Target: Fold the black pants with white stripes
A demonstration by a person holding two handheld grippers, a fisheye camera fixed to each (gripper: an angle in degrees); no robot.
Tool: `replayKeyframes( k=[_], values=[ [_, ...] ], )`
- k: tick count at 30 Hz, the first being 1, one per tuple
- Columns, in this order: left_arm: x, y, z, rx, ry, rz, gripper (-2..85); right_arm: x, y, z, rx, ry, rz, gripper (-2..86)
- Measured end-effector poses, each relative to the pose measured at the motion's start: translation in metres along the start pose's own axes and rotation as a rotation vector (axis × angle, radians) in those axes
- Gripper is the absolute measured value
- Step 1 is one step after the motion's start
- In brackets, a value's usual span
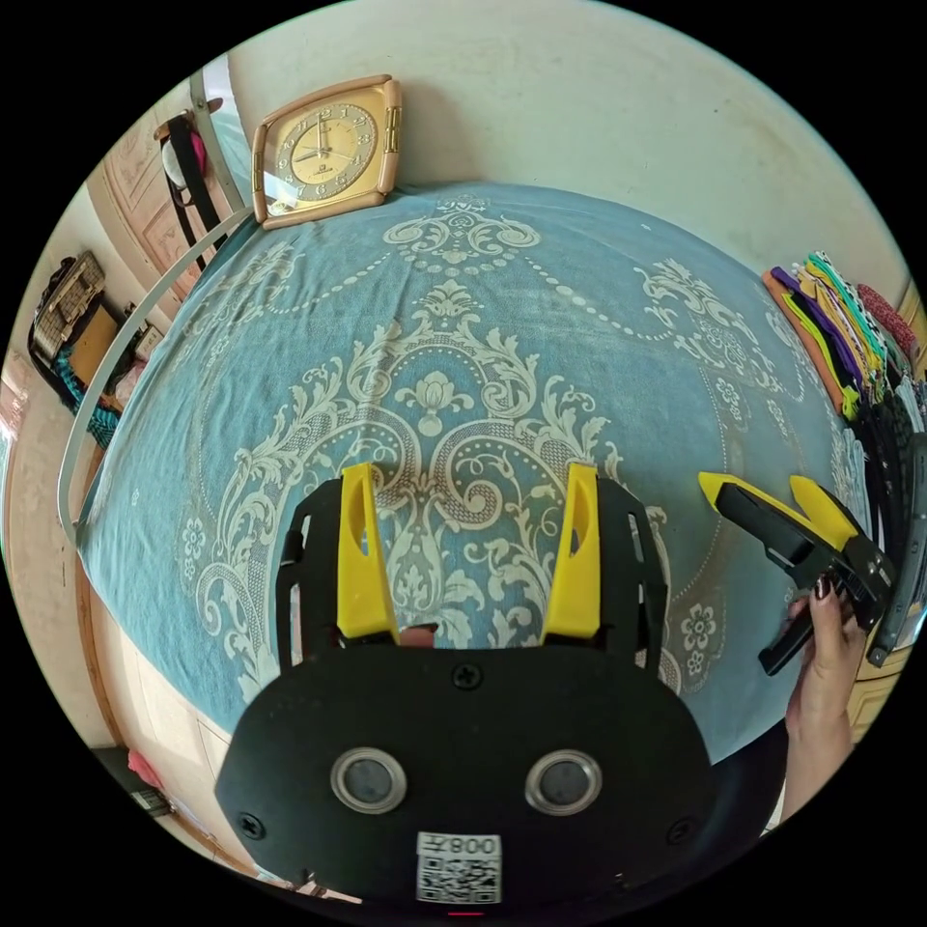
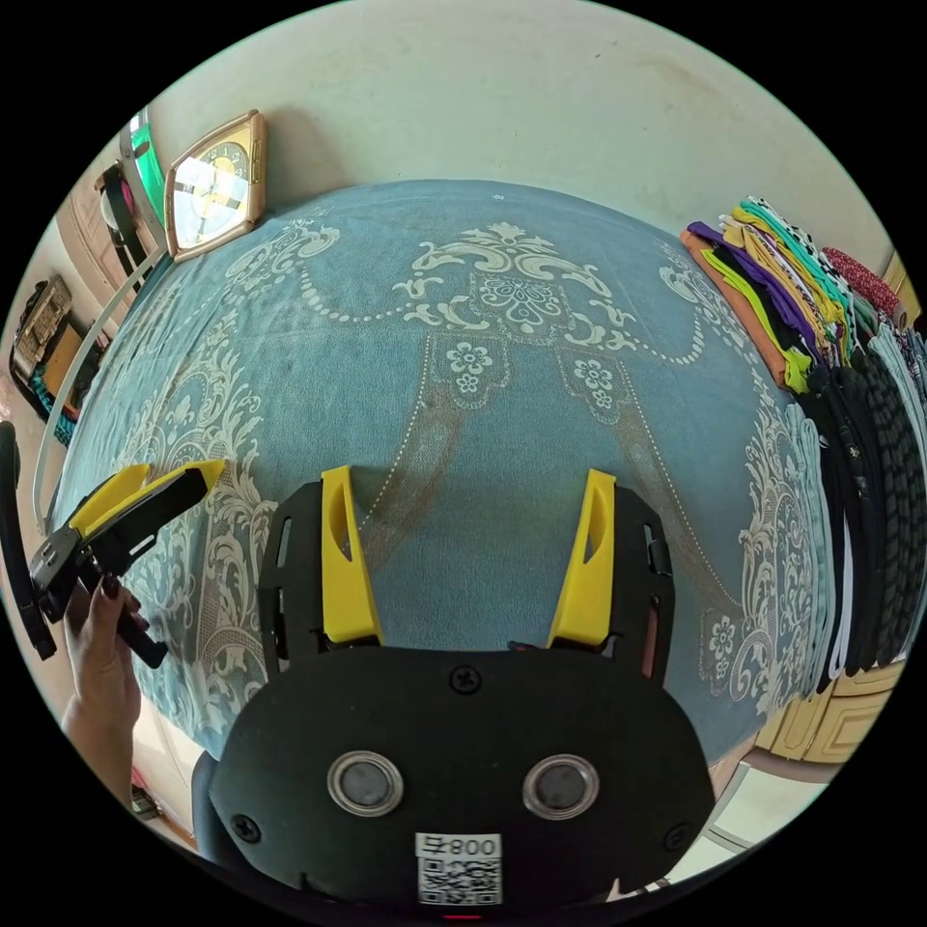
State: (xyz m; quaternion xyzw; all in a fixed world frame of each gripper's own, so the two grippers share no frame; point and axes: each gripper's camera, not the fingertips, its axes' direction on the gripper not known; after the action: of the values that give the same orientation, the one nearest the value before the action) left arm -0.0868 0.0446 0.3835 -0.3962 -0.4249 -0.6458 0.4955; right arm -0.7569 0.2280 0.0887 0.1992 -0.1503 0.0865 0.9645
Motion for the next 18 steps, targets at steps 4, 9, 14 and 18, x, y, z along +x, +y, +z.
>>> replayKeyframes(
  k=[4,9,14,18],
  values=[
    [-0.001,-0.003,0.003,0.001,0.0,0.0,25.5,0.0,0.011,-0.001,0.0,0.001,-0.001,31.2],
    [-0.002,-0.006,0.006,0.001,-0.001,0.0,25.5,-0.001,0.021,-0.002,-0.001,0.001,-0.001,31.2],
    [-0.002,-0.009,0.009,0.002,-0.001,0.0,25.5,-0.001,0.03,-0.004,-0.001,0.002,-0.001,31.2],
    [-0.002,-0.012,0.011,0.002,-0.001,0.001,25.4,-0.001,0.034,-0.004,-0.003,0.003,-0.002,31.2]
  ],
)
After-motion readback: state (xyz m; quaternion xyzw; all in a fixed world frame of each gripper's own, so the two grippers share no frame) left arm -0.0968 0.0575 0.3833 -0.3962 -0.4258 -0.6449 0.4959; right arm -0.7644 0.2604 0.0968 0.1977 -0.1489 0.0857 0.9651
